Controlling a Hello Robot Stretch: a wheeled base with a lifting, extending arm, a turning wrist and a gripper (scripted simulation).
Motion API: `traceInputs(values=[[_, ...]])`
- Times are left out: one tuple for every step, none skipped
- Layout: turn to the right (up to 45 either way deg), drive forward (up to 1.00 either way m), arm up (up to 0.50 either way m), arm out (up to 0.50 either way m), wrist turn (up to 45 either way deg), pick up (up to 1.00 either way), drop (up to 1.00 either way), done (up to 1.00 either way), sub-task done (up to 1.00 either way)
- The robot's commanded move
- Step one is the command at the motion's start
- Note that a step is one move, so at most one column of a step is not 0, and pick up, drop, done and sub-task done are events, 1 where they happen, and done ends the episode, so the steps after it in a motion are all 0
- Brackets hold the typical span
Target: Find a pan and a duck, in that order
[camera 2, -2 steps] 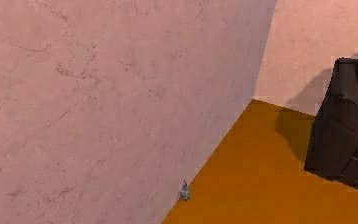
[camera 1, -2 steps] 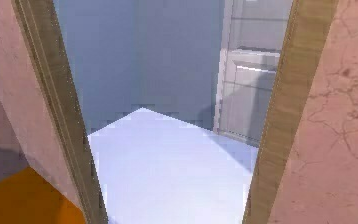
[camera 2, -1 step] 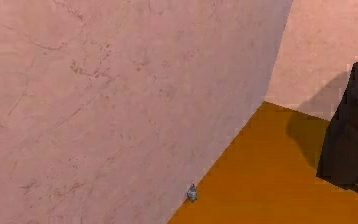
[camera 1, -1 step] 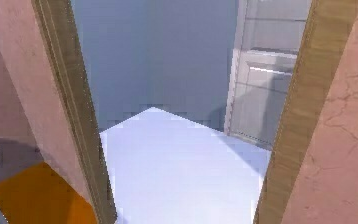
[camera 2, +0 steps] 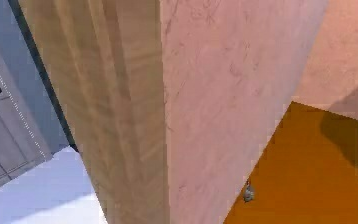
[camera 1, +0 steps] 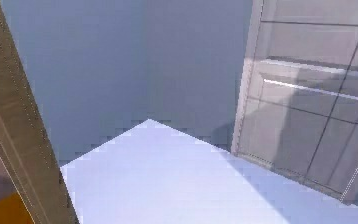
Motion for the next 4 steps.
traceInputs(values=[[0.0, 0.55, 0.00, 0.00, 0.0, 0.00, 0.00, 0.00, 0.00], [45.0, 0.00, 0.00, 0.00, 0.0, 0.00, 0.00, 0.00, 0.00], [45.0, 0.00, 0.00, 0.00, 0.0, 0.00, 0.00, 0.00, 0.00], [12.0, 0.00, 0.00, 0.00, 0.0, 0.00, 0.00, 0.00, 0.00]])
